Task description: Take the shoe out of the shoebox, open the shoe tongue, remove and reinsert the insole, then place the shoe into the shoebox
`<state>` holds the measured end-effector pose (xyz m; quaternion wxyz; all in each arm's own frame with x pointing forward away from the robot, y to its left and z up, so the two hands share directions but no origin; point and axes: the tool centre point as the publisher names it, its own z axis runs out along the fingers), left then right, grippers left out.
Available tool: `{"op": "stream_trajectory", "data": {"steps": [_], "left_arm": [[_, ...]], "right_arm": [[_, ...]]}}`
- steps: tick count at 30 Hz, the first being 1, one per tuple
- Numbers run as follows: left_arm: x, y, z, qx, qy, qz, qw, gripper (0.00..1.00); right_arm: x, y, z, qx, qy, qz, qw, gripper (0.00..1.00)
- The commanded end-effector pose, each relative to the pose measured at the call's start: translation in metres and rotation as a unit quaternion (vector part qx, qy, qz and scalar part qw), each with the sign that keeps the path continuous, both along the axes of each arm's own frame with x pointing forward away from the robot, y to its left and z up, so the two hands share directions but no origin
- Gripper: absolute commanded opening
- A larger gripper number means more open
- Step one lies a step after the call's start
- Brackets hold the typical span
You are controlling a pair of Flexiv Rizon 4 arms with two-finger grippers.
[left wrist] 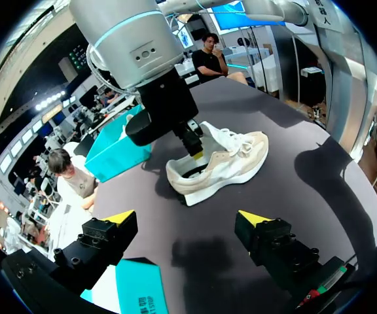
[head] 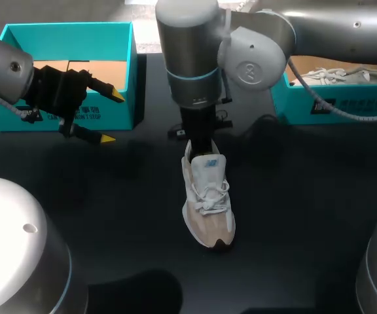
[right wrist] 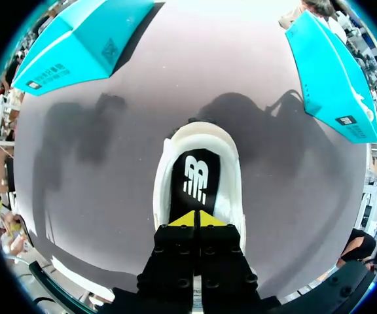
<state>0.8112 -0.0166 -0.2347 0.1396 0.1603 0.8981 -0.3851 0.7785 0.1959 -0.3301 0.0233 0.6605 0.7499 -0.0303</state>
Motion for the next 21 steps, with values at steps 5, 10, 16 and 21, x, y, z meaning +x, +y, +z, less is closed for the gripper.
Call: {"op": "stream_trajectory", "data": {"steps": [5, 10, 16, 21], "left_arm": [[0.0, 0.0, 0.001, 0.002, 0.0, 0.0, 1.0, 1.0], [0.0, 0.0, 0.001, 0.002, 0.0, 0.0, 1.0, 1.0], [0.0, 0.0, 0.001, 0.002, 0.0, 0.0, 1.0, 1.0], [0.0, 0.0, 0.001, 0.002, 0.0, 0.0, 1.0, 1.0]], "right_arm": [[-0.003, -0.001, 0.0, -0.011, 0.03, -0.02, 0.999, 0.0], [-0.01, -0.002, -0.004, -0.017, 0.047, -0.033, 0.998, 0.0], [-0.02, 0.0, -0.015, -0.015, 0.069, -0.037, 0.997, 0.24], [-0.023, -0.004, -0.015, -0.014, 0.06, -0.052, 0.997, 1.0]]}}
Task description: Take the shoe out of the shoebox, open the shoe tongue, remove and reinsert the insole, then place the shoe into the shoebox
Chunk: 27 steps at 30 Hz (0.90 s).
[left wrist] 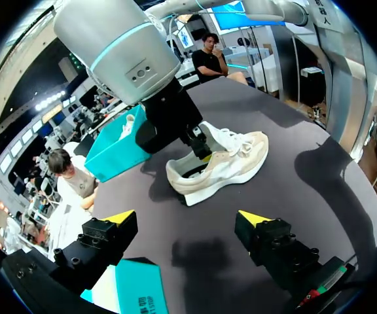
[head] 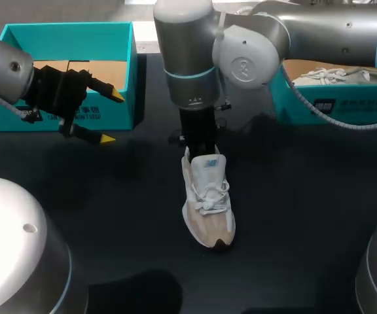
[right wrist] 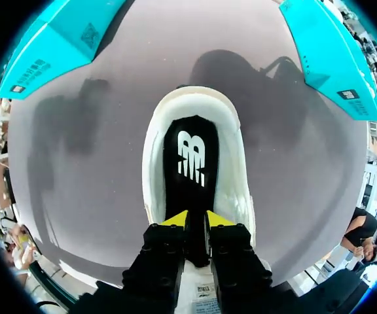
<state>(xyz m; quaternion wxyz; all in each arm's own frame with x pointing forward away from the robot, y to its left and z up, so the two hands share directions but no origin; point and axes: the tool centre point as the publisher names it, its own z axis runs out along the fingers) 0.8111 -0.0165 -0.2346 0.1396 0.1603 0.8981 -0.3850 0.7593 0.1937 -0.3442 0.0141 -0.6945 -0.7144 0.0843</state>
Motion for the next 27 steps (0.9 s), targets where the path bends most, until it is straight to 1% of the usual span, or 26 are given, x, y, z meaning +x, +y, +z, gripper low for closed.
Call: {"op": "stream_trajectory", "data": {"steps": [1, 10, 13, 18, 20, 24, 27], "left_arm": [[0.0, 0.0, 0.001, 0.002, 0.0, 0.0, 1.0, 1.0], [0.0, 0.0, 0.001, 0.002, 0.0, 0.0, 1.0, 1.0], [0.0, 0.0, 0.001, 0.002, 0.0, 0.0, 1.0, 1.0], [0.0, 0.0, 0.001, 0.002, 0.0, 0.0, 1.0, 1.0], [0.0, 0.0, 0.001, 0.002, 0.0, 0.0, 1.0, 1.0], [0.0, 0.0, 0.001, 0.002, 0.0, 0.0, 1.0, 1.0], [0.0, 0.0, 0.001, 0.002, 0.0, 0.0, 1.0, 1.0]], "right_arm": [[-0.005, -0.002, -0.001, 0.002, -0.002, -0.003, 1.0, 1.0], [-0.008, -0.004, -0.006, 0.009, 0.006, 0.005, 1.0, 1.0], [-0.008, -0.004, -0.003, 0.016, 0.0, 0.004, 1.0, 1.0], [-0.001, 0.0, 0.005, 0.035, -0.023, 0.0, 0.999, 1.0], [0.001, 0.002, 0.004, 0.037, -0.024, -0.001, 0.999, 1.0], [0.0, 0.001, -0.002, 0.029, -0.015, -0.001, 0.999, 1.0], [-0.002, -0.001, 0.003, 0.025, -0.021, -0.009, 0.999, 1.0]]}}
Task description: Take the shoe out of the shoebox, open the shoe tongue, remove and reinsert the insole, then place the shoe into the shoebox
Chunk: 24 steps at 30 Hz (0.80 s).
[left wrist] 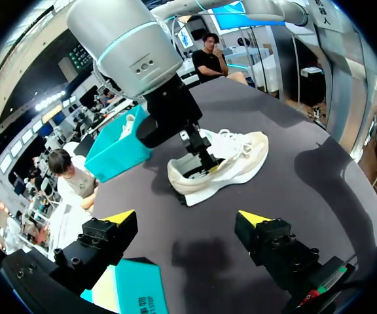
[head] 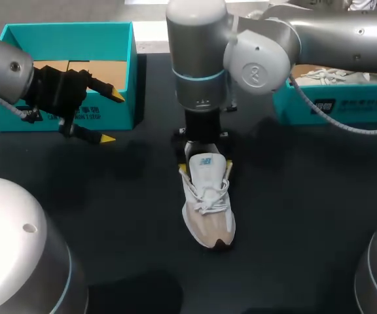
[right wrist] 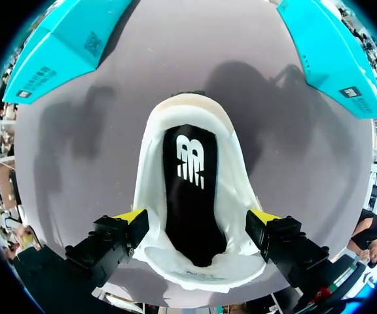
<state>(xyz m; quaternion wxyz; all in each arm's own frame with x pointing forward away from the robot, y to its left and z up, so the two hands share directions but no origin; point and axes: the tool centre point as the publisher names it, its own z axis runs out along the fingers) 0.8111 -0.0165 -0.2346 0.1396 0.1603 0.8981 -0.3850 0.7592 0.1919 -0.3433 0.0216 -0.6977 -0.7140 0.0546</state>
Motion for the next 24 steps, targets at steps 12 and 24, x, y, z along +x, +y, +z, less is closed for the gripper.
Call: {"op": "stream_trajectory", "data": {"steps": [12, 24], "left_arm": [[0.0, 0.0, 0.001, 0.002, 0.0, 0.0, 1.0, 1.0], [0.0, 0.0, 0.001, 0.002, 0.0, 0.0, 1.0, 1.0]], "right_arm": [[0.015, -0.006, 0.039, -0.027, -0.09, -0.037, 0.995, 1.0], [-0.012, -0.006, 0.07, -0.04, -0.111, -0.036, 0.992, 0.35]]}}
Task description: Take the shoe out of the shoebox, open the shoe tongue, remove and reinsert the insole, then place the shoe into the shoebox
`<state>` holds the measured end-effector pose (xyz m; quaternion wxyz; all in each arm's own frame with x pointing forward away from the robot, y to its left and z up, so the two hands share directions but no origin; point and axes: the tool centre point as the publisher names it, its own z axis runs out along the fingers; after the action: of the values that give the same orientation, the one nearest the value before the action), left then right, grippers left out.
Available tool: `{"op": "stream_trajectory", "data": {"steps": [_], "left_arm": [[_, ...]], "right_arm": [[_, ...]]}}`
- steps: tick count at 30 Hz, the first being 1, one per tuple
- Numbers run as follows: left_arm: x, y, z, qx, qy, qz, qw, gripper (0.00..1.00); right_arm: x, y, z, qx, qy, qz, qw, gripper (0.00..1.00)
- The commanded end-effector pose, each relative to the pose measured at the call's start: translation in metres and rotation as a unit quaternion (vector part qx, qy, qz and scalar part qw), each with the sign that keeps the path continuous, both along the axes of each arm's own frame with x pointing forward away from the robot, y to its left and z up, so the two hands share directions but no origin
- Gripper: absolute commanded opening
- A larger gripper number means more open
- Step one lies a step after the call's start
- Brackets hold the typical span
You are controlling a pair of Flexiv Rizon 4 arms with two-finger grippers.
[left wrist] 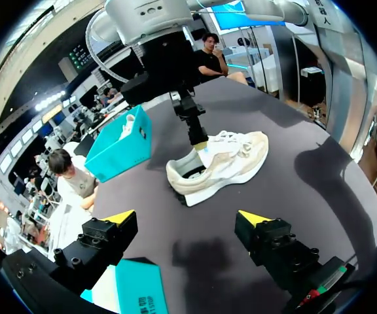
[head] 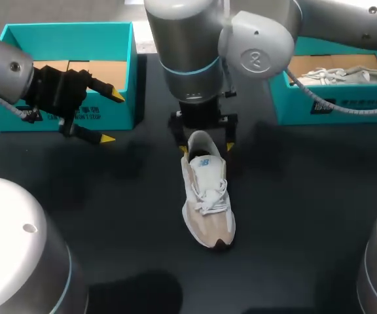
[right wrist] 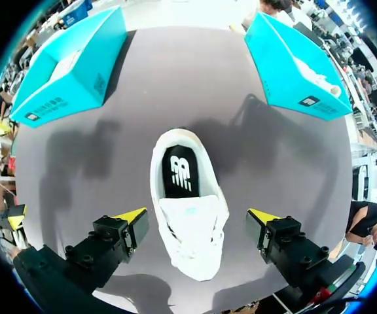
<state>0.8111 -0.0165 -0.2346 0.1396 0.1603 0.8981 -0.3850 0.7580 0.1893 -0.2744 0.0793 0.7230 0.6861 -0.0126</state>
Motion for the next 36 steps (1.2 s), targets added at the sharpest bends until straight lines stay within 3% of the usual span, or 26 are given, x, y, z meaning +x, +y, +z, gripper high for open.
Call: {"op": "stream_trajectory", "data": {"steps": [1, 8, 13, 21, 30, 33, 36], "left_arm": [[0.0, 0.0, 0.001, 0.002, 0.0, 0.0, 1.0, 1.0], [0.0, 0.0, 0.001, 0.002, 0.0, 0.0, 1.0, 1.0], [0.0, 0.0, 0.001, 0.002, 0.0, 0.0, 1.0, 1.0], [0.0, 0.0, 0.001, 0.002, 0.0, 0.0, 1.0, 1.0], [0.0, 0.0, 0.001, 0.002, 0.0, 0.0, 1.0, 1.0], [0.0, 0.0, 0.001, 0.002, 0.0, 0.0, 1.0, 1.0], [0.0, 0.0, 0.001, 0.002, 0.0, 0.0, 1.0, 1.0]], "right_arm": [[-0.013, -0.004, -0.001, 0.004, -0.009, -0.008, 1.0, 0.26], [-0.02, -0.006, -0.027, 0.008, 0.003, -0.013, 1.0, 0.24], [-0.011, -0.005, -0.046, 0.013, 0.007, -0.01, 1.0, 0.21], [-0.001, -0.004, -0.065, 0.021, 0.024, 0.006, 0.999, 0.25], [-0.001, -0.008, -0.04, 0.004, -0.004, 0.026, 1.0, 0.31], [0.008, -0.006, -0.033, 0.006, -0.03, 0.083, 0.996, 0.37], [0.016, 0.0, -0.024, -0.001, -0.047, 0.226, 0.973, 0.35]]}}
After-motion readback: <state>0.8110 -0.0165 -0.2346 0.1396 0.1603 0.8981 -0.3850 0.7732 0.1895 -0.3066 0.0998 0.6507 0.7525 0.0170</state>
